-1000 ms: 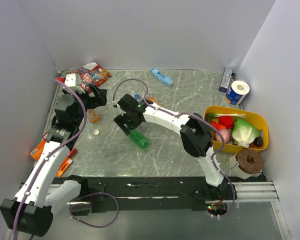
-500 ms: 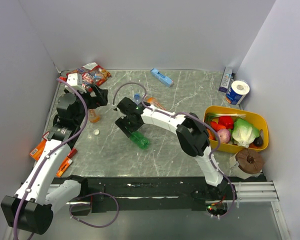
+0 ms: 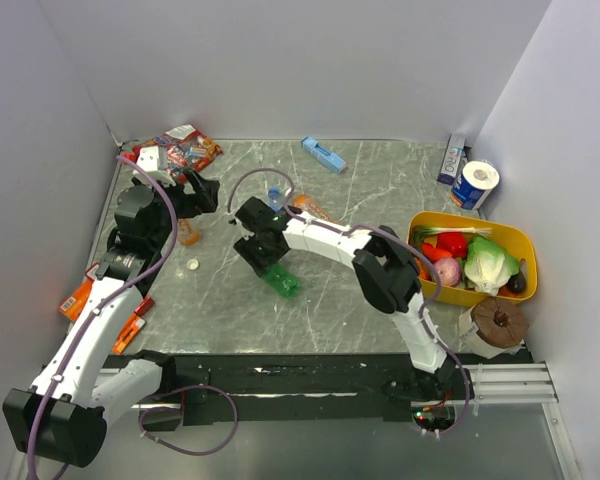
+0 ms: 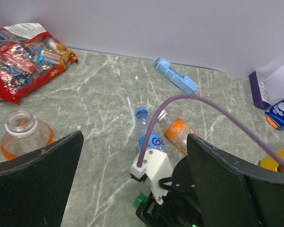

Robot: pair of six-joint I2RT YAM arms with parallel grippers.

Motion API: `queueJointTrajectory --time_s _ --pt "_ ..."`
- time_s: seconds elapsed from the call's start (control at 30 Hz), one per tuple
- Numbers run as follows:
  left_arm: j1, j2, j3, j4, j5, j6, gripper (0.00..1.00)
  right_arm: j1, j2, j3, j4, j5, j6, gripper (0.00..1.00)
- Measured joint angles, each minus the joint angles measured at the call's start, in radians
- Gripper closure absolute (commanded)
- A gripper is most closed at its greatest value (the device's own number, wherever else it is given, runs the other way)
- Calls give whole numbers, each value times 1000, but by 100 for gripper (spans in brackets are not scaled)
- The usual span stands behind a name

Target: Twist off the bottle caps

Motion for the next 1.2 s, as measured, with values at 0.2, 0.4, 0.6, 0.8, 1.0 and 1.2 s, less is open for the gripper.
queueJointTrajectory --time_s 0.2,0.4,0.6,0.8,1.0,1.2 --pt "0 -31 0 12 104 21 4 -29 -252 -106 48 -67 35 52" --pt "-1 -104 0 116 357 22 4 -218 -703 -369 303 -204 152 50" --pt "-28 -97 -69 364 676 -85 4 -267 -897 -525 576 -222 283 50" --pt "-96 8 -96 483 834 -196 4 -266 -956 -695 843 -225 442 50" --pt "-141 100 -97 514 886 -267 4 -266 -1001 -786 1008 -230 524 50" --pt "-156 133 -97 525 881 -295 4 -263 -1021 -805 1118 -262 575 50"
